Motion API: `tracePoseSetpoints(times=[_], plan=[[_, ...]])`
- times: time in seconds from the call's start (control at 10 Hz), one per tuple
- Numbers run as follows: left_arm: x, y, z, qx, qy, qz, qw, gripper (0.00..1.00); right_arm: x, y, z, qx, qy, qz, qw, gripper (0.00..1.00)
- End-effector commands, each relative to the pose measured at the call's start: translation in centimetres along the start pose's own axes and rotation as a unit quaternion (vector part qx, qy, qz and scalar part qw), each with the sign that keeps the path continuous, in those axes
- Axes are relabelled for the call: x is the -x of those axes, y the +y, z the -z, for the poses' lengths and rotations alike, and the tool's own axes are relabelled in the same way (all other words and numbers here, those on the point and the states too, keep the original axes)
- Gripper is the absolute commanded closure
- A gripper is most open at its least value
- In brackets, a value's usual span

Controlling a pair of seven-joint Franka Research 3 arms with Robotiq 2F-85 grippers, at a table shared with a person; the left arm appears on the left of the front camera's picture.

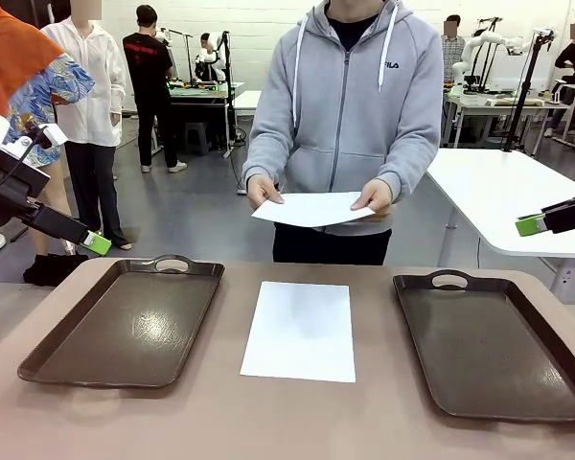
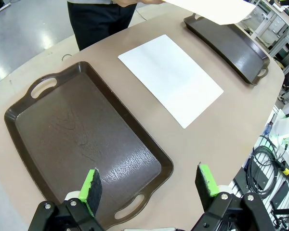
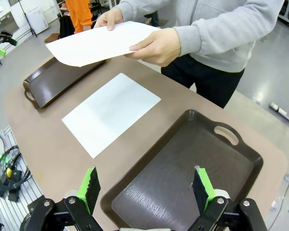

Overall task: Sort the A4 documents.
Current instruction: Receive the A4 Paper.

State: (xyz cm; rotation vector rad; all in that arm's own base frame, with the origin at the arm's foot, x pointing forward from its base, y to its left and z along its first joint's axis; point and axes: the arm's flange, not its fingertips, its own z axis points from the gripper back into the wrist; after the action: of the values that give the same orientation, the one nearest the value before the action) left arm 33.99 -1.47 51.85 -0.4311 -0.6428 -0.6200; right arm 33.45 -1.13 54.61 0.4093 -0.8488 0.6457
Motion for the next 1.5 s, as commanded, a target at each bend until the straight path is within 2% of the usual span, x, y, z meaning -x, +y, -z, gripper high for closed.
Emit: tracePoseSetpoints(times=[0.0,1.4], plan=[[0.02,0.03,-0.05,0.006,-0.003,0.001,1.000,0.00,0.04,-0.06,-0.02,-0.004,-0.003,0.001,1.000,0.00],[0.02,0.03,-0.05,0.006,-0.003,0.001,1.000,0.00,0.04,-0.06,-0.02,-0.004,-0.003,0.001,1.000,0.00]])
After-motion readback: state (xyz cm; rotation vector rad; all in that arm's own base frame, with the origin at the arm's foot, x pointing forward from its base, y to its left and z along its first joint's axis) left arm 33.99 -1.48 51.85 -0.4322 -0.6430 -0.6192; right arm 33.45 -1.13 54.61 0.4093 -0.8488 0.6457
